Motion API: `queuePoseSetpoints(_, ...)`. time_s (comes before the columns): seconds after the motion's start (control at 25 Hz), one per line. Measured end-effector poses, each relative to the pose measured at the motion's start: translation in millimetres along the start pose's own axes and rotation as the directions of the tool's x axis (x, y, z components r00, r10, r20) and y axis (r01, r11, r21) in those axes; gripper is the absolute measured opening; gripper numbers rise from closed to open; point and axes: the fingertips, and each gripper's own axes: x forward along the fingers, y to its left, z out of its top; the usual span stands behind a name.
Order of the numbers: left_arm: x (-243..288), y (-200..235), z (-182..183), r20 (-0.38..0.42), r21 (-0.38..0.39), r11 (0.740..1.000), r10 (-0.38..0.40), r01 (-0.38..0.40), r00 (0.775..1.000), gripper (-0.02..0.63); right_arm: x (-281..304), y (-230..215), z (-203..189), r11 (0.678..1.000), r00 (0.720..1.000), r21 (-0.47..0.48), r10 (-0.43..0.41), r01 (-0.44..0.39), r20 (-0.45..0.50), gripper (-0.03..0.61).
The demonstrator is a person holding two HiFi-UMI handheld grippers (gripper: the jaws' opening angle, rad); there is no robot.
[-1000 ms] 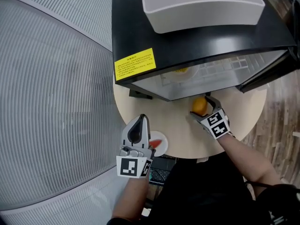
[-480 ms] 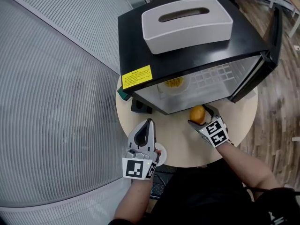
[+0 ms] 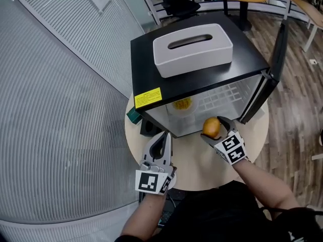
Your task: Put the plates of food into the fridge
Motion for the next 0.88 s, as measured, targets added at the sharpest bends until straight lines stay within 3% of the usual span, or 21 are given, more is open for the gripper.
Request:
queuePoseSetpoints(0.24,14,-19,8,0.007,0.015,0.998,-0.06,0.06,0.998,0.006,-10,-13,29,0.999,0.999,-0.018,-0.027,0.028,0.045,0.407)
queuePoseSetpoints(0.88,49,-32,22,0.016,0.032,0.995,-0.092,0.092,0.996,0.006,-7,-54,68,0.997,0.992,-0.021,-0.066,0.068,0.106,0.407)
